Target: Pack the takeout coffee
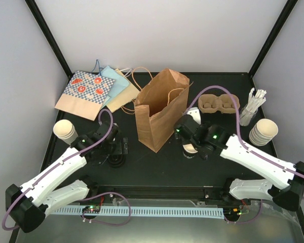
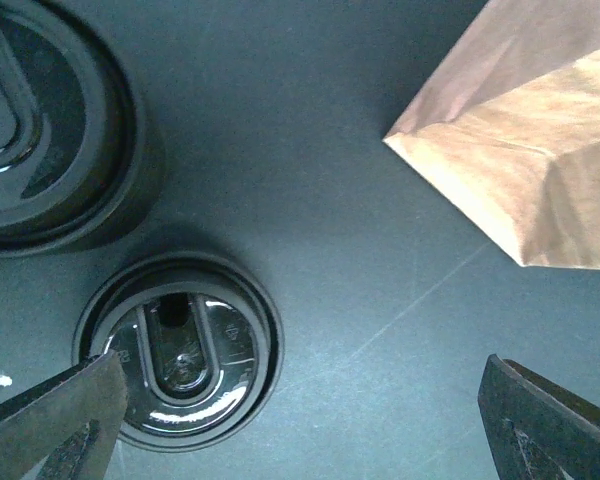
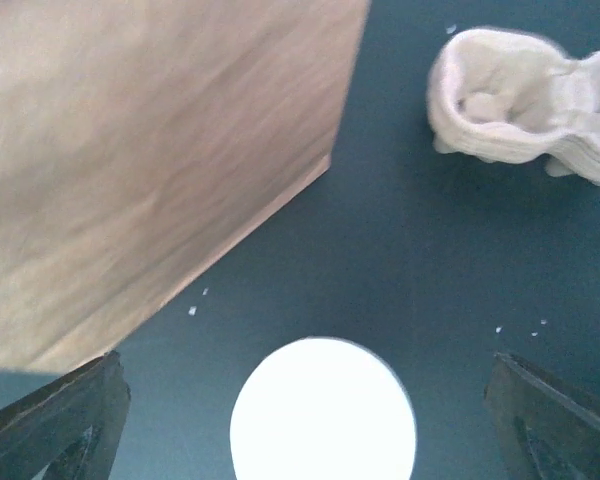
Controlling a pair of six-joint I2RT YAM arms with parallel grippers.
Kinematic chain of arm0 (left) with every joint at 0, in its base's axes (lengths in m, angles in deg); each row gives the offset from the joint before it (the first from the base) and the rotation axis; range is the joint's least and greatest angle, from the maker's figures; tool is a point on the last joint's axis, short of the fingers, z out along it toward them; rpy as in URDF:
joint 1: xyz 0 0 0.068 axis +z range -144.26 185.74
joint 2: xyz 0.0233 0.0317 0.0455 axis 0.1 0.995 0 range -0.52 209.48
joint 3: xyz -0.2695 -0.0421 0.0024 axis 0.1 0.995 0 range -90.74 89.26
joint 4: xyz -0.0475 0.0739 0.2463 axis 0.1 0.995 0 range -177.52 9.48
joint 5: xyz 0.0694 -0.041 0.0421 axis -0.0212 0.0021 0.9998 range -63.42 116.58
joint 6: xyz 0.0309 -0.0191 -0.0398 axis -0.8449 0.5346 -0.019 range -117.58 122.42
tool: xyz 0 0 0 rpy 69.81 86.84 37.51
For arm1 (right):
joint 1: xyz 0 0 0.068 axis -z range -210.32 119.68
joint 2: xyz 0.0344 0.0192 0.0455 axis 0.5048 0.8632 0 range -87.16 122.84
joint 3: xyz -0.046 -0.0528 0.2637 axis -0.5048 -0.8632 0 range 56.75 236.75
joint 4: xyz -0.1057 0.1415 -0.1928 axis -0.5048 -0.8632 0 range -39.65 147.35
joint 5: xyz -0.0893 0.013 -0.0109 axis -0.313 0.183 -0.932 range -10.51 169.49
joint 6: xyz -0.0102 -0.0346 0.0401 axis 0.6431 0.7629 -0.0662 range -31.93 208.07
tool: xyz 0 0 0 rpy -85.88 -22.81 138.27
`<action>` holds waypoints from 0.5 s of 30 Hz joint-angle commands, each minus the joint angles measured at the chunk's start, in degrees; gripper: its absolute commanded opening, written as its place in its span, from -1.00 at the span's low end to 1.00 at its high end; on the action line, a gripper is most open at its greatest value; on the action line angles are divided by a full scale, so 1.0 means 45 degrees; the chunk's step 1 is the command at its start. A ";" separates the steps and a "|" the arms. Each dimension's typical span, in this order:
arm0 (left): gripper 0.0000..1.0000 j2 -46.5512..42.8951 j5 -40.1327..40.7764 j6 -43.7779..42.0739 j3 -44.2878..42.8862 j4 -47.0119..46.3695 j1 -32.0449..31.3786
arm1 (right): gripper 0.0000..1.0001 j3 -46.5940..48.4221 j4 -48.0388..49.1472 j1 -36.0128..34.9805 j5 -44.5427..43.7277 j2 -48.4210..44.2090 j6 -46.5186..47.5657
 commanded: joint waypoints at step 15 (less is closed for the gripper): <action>0.98 0.1960 0.1486 0.2553 0.0597 0.0978 -0.0059 | 1.00 -0.2227 0.1776 0.1846 -0.1748 -0.2067 -0.0246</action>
